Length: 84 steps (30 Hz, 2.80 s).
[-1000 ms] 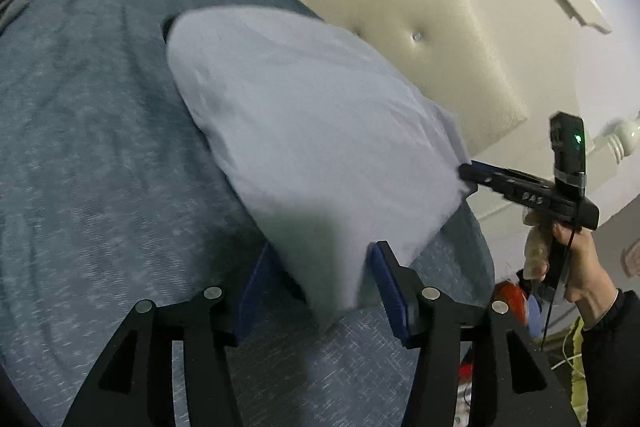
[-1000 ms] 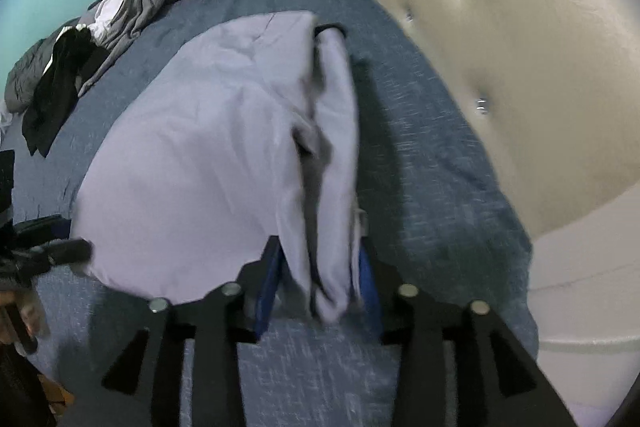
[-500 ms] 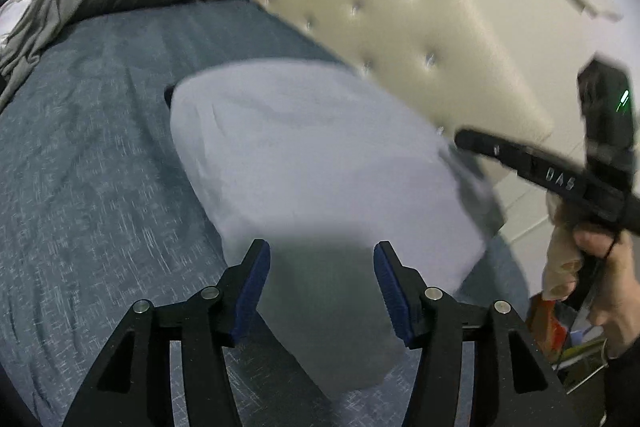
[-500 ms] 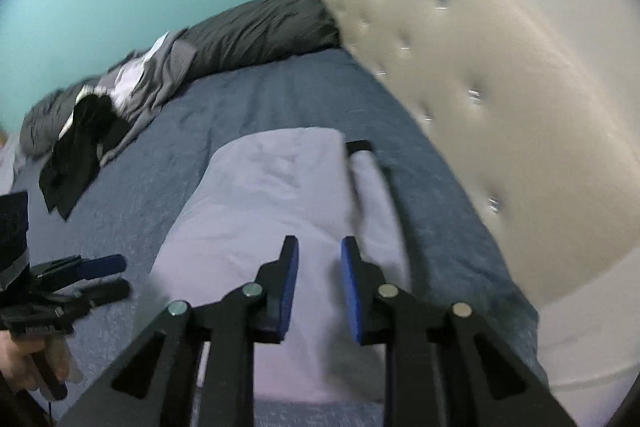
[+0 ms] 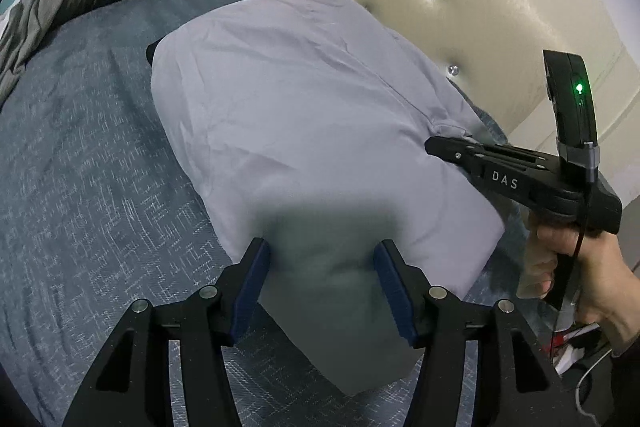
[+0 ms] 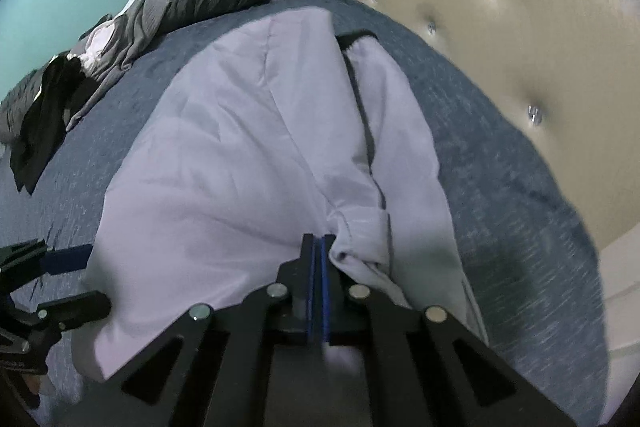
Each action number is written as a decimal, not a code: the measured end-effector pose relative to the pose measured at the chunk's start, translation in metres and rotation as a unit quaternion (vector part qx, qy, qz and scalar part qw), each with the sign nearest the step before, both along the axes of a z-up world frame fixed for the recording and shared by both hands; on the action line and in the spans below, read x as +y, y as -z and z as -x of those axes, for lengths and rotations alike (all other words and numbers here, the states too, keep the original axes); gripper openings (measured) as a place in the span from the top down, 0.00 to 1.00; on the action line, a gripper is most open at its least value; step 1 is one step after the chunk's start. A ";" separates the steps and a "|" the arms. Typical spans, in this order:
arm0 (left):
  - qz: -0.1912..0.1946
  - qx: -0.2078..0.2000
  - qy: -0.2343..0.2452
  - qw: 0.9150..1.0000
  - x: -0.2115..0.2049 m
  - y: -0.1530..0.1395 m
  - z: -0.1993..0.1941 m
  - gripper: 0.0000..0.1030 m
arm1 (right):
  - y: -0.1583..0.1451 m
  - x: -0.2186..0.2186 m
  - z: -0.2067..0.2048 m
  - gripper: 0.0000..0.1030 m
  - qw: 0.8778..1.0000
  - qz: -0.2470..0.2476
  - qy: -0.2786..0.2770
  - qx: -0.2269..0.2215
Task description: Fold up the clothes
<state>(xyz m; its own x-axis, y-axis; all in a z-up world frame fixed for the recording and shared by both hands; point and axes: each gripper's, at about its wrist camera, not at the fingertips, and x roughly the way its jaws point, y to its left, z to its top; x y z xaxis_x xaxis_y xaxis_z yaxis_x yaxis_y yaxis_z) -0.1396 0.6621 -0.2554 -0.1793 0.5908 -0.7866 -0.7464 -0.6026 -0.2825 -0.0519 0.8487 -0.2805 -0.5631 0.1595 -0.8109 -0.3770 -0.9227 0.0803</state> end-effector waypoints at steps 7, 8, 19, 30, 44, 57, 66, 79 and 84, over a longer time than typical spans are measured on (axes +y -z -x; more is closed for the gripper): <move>0.004 -0.017 -0.010 1.000 0.001 -0.010 0.005 0.41 | -0.016 -0.001 0.012 1.00 1.000 0.005 0.010 -0.010; 0.002 -0.016 -0.010 1.000 -0.001 -0.013 0.005 0.41 | -0.025 -0.001 0.013 1.00 1.000 0.004 0.010 0.002; 0.004 -0.021 -0.032 0.999 0.004 -0.020 0.013 0.41 | -0.041 0.025 0.028 1.00 0.998 -0.003 0.066 0.003; -0.016 -0.036 -0.054 0.998 -0.007 -0.022 0.012 0.41 | -0.018 0.040 0.027 1.00 0.995 0.059 0.086 -0.010; -0.041 -0.008 -0.079 0.996 -0.054 -0.085 -0.008 0.41 | -0.099 0.015 -0.021 0.97 0.991 0.072 0.102 0.052; -0.060 0.044 -0.089 0.993 -0.112 -0.152 -0.045 0.31 | -0.159 -0.044 -0.070 0.91 0.991 0.033 0.094 0.089; -0.078 0.055 -0.097 0.991 -0.153 -0.185 -0.066 0.29 | -0.194 -0.098 -0.097 0.84 0.991 -0.012 0.071 0.111; -0.098 0.099 -0.079 0.987 -0.195 -0.232 -0.111 0.18 | -0.243 -0.148 -0.148 0.52 0.985 -0.032 0.086 0.145; -0.102 0.118 -0.077 0.985 -0.212 -0.246 -0.128 0.16 | -0.258 -0.165 -0.166 0.39 0.983 -0.031 0.093 0.158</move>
